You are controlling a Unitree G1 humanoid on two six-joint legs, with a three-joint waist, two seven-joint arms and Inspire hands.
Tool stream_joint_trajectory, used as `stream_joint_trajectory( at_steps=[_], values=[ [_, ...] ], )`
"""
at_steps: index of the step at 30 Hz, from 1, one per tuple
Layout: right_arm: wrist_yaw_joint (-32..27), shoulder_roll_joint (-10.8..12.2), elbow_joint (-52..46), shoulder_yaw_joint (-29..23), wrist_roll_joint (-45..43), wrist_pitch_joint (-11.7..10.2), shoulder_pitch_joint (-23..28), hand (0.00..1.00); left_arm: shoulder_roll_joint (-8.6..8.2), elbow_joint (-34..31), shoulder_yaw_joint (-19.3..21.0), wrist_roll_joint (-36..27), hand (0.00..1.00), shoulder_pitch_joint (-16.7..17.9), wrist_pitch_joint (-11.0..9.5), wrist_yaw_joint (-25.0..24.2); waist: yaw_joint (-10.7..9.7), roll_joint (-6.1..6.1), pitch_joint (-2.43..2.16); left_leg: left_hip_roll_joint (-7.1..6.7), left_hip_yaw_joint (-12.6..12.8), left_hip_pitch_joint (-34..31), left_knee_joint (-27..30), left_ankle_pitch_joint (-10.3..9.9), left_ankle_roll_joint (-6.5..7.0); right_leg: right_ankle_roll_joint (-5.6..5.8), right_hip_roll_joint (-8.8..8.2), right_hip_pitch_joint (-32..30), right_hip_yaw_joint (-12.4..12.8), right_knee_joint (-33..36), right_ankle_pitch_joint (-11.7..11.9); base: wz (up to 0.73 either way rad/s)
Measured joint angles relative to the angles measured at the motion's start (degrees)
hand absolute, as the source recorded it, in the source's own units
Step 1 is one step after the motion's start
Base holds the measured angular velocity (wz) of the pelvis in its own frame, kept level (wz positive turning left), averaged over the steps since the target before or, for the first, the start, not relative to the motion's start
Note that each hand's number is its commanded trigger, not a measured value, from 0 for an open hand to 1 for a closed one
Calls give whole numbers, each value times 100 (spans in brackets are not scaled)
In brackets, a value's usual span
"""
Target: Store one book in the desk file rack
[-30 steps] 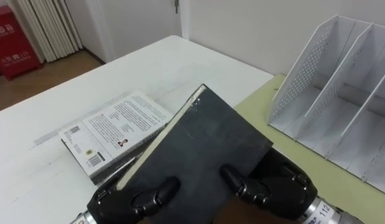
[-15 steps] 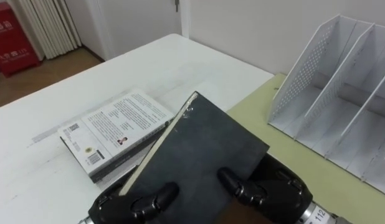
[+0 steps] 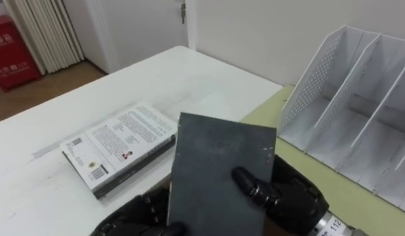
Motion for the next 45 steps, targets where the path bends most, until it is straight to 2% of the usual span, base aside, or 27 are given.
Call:
stream_joint_trajectory(
  at_steps=[3,4,6,10,12,16,18,22,25,27,31,33,36,39,42,45],
  values=[
    [-223,8,-3,-112,-296,-2,-23,100,-66,293,-71,746,0,51,-1,390,-26,-15,-10,-4,2,-5,-10,1,3,10,4,-2,5,-6,16,0],
    [-258,8,-3,-139,-360,-3,-23,100,-79,376,-80,807,0,81,-7,471,-46,-13,-10,-4,2,-4,-11,1,3,10,4,0,0,-12,16,0],
    [-515,8,-1,-204,-484,-2,-23,100,-232,729,-89,1008,0,256,-32,866,-95,2,-13,-12,3,29,-43,6,5,10,4,3,-5,-22,16,0],
    [-903,102,-10,-434,-720,-29,-24,100,-448,1230,-105,1396,0,412,-48,1296,-196,-4,-12,-14,2,14,-62,6,3,7,19,1,-18,-80,19,0],
    [-1242,263,-58,-566,-1202,-60,-42,100,-595,1593,-102,1478,0,442,-145,1533,-242,-11,-11,-10,7,15,-99,8,-1,6,24,-23,-5,-78,18,0],
    [-1888,445,-380,-690,-1995,-66,-80,100,-800,2277,-83,1514,0,429,-400,1798,-255,-17,-7,-7,40,-16,-124,6,-4,6,31,-84,15,-85,19,-5],
    [-2398,552,-697,-839,-2495,-175,-82,100,-927,2579,-88,1513,0,449,-456,1920,-239,-12,-11,-10,116,-26,-144,6,-4,4,33,-156,66,-82,21,-12],
    [-3270,667,-1088,-870,-2934,-471,-88,100,-975,2947,-92,1507,0,504,-652,2136,-261,-6,-9,-8,128,-13,-143,6,-4,1,38,-114,65,-82,27,-3],
    [-4028,738,-1186,-926,-3678,-726,-105,100,-1068,3272,-35,1509,0,535,-784,2262,-254,18,-14,-6,122,19,-171,-3,-16,2,49,-66,60,-91,28,0],
    [-4628,883,-1195,-1037,-4210,-889,-118,100,-1157,3498,43,1504,0,547,-859,2345,-250,28,-16,-4,116,15,-183,-5,-21,1,54,-71,54,-85,28,0],
    [-5495,893,-1195,-1136,-4908,-953,-233,100,-1214,3824,56,1499,0,546,-896,2396,-237,63,-46,-13,124,21,-246,12,-28,0,55,-96,70,-73,28,-2],
    [-5947,901,-1195,-1195,-5238,-1005,-382,100,-1296,3959,174,1476,0,577,-985,2403,-227,28,-36,-15,140,22,-255,16,-28,-1,59,-102,83,-89,28,-4],
    [-6528,901,-1195,-1280,-5295,-1083,-641,100,-1315,3998,198,1383,0,618,-1027,2412,-214,6,-54,-21,140,51,-247,18,-30,-1,61,-95,89,-112,26,0],
    [-6927,901,-1194,-1402,-5635,-1085,-779,100,-1334,4002,249,1306,0,624,-1045,2428,-163,-45,-31,-22,140,100,-249,19,-30,0,61,-92,80,-127,25,0],
    [-7384,900,-1194,-1586,-6028,-1156,-849,100,-1337,4047,250,1159,0,620,-1070,2491,-91,-86,-48,-25,138,118,-258,18,-31,0,61,-52,62,-191,25,0],
    [-7580,899,-1188,-1746,-6070,-1165,-1028,100,-1338,4097,275,1160,0,610,-1109,2501,-84,-84,-47,-24,131,108,-259,18,-31,0,61,-63,51,-191,25,0]
  ],
)
